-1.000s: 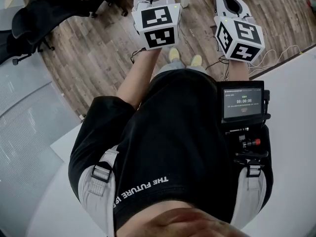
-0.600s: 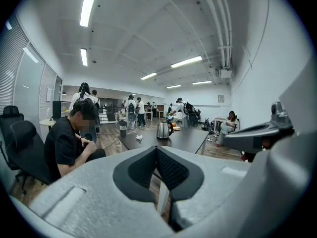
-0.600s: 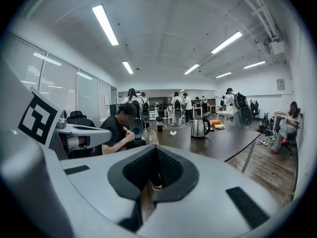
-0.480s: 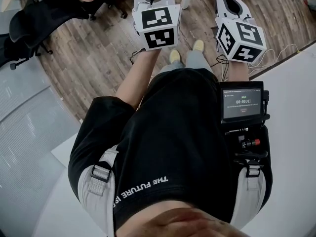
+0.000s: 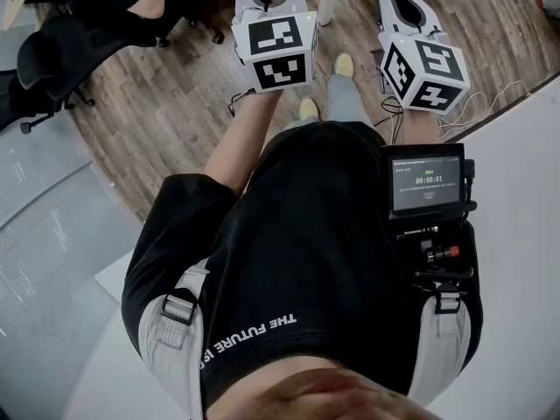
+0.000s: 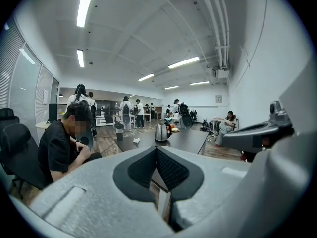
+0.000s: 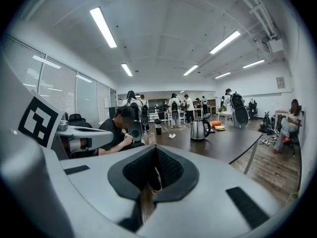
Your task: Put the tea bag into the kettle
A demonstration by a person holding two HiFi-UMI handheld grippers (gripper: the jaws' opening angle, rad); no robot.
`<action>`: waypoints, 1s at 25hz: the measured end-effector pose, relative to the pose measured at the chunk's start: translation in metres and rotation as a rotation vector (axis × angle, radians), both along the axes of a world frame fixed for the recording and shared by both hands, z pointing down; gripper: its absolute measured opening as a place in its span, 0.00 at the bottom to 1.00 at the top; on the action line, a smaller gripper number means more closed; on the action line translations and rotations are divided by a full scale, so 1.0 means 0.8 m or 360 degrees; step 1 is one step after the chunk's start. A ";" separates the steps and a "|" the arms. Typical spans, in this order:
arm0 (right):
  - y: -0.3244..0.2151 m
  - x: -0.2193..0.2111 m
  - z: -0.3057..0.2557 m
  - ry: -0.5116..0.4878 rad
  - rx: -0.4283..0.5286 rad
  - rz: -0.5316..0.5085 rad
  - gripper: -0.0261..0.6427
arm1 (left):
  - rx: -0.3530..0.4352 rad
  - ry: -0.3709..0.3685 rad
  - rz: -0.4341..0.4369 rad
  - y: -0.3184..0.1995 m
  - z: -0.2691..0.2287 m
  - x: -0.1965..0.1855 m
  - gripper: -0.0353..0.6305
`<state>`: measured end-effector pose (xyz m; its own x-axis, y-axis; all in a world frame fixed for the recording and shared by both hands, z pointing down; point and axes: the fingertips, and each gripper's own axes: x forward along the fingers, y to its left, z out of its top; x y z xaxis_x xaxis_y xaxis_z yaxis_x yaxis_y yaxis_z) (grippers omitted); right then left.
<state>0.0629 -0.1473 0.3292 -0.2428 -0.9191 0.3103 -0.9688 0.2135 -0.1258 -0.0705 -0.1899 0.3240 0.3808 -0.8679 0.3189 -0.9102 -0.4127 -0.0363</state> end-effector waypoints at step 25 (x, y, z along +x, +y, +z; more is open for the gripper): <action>-0.009 -0.016 -0.032 -0.0034 0.0121 -0.0069 0.05 | 0.0141 0.0014 0.0017 -0.010 -0.048 -0.009 0.06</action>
